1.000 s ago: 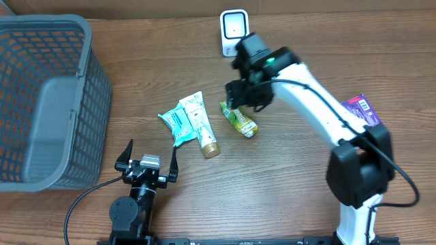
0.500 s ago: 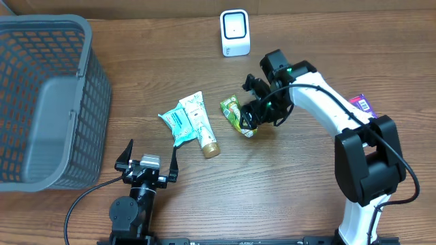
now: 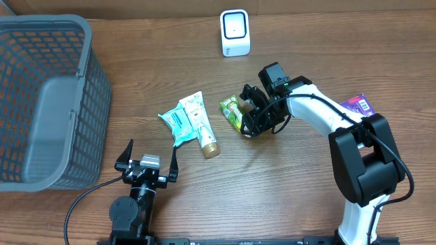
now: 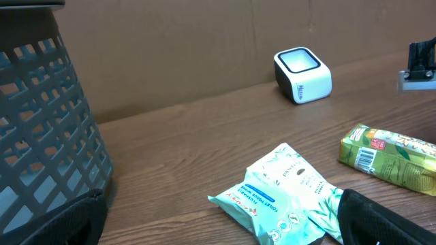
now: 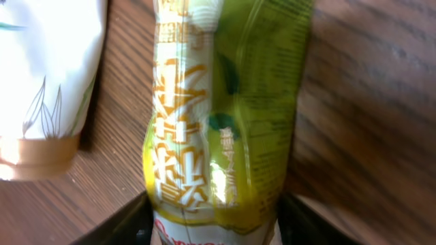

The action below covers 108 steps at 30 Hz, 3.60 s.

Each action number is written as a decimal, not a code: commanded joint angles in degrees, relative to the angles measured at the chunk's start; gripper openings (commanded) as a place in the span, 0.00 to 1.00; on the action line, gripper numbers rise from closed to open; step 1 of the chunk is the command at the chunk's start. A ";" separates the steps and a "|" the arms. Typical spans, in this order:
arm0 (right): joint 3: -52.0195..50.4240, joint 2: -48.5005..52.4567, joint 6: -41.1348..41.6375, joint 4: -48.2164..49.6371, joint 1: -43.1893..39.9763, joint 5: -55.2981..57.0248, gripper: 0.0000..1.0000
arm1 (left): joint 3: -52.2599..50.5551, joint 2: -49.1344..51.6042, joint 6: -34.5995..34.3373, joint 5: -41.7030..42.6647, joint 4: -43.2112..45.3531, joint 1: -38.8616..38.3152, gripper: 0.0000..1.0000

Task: Scan the item barcode
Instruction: 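Grasp the green tea juice box with the right gripper and lift, then raise the juice box to the white scanner and hold it there, then carry the juice box right and place it beside the purple package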

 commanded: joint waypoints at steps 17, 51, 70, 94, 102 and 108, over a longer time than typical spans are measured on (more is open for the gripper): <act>5.68 -0.52 3.39 -3.45 0.26 5.90 0.04 | -0.22 -0.28 -0.17 0.00 -0.09 0.33 1.00; 17.90 -3.41 -22.53 45.68 6.23 58.42 0.04 | -0.24 -0.28 -0.17 0.00 -0.09 0.33 1.00; 17.81 11.98 -49.92 61.18 2.40 55.34 0.04 | -0.24 -0.28 -0.17 -0.02 -0.09 0.33 1.00; 17.62 11.50 -49.22 61.77 6.21 57.96 0.04 | -0.24 -0.28 -0.20 -0.02 -0.09 0.33 1.00; 17.62 3.08 -34.10 51.15 10.40 56.81 0.04 | -0.24 -0.28 -0.20 -0.02 -0.09 0.33 1.00; 17.64 -8.81 -10.88 32.04 13.53 52.06 0.04 | -0.24 -0.28 -0.20 -0.02 -0.09 0.33 1.00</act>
